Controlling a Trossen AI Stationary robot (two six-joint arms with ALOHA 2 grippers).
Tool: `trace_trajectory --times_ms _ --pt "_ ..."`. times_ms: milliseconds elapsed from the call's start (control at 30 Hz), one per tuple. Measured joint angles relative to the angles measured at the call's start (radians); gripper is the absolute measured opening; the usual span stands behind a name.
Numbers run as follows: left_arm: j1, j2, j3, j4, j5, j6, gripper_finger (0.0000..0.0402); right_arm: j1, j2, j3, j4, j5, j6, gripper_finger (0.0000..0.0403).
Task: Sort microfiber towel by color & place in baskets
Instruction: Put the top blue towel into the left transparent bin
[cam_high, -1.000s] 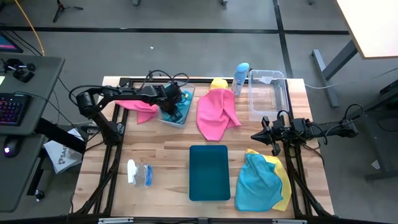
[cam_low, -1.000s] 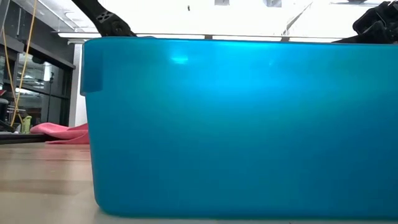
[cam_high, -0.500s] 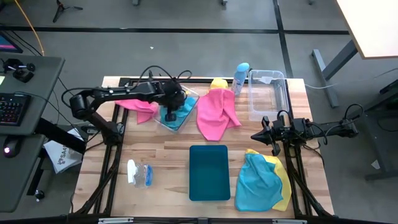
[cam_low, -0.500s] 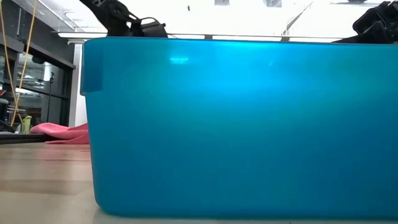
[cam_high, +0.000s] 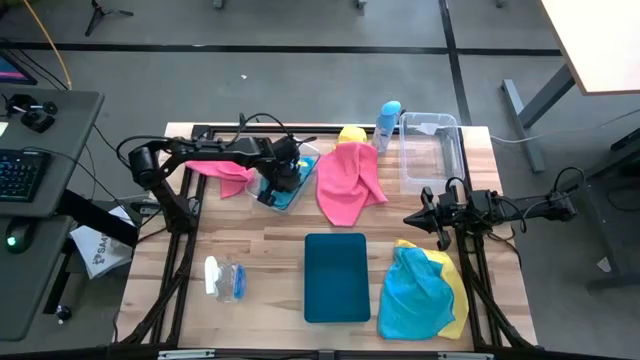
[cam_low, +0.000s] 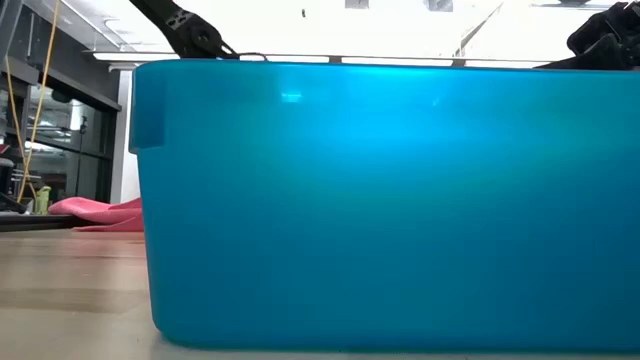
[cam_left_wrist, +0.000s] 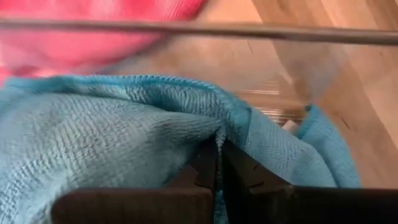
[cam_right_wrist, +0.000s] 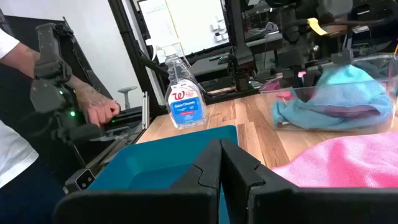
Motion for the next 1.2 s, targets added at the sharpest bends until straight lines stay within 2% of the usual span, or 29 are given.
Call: trace_trajectory --times_ms 100,233,400,467,667,833,933,1000,1200 --pt "0.015 0.036 -0.002 -0.007 0.001 -0.098 0.0 0.0 0.0 0.0 0.0 0.0 0.0 0.0" --pt "0.046 0.055 -0.006 0.006 -0.045 -0.324 0.0 0.0 0.0 0.0 0.0 0.0 0.0 0.0" --pt "0.07 0.042 -0.008 0.015 -0.053 -0.555 0.0 0.0 0.0 0.0 0.0 0.001 0.0 0.0" --pt "0.07 0.039 -0.008 0.018 -0.053 -0.603 0.0 0.0 0.0 0.0 0.0 0.0 0.0 0.0" --pt "0.061 0.022 -0.007 0.02 -0.076 -0.515 0.0 0.0 0.0 0.0 0.0 0.0 0.0 0.0" --pt "0.05 0.0 -0.007 0.001 -0.094 -0.2 0.0 0.0 0.0 0.0 0.0 0.0 0.0 0.0" --pt "0.051 -0.004 -0.007 0.001 -0.099 -0.092 0.0 0.0 0.0 0.0 0.0 0.0 0.0 0.0" --pt "0.051 -0.005 -0.006 -0.002 -0.107 -0.099 0.0 0.0 0.0 0.0 0.0 0.0 0.0 0.0" --pt "0.034 -0.021 0.001 -0.068 -0.193 -0.267 0.0 0.0 0.0 0.0 0.0 0.0 0.0 0.0"
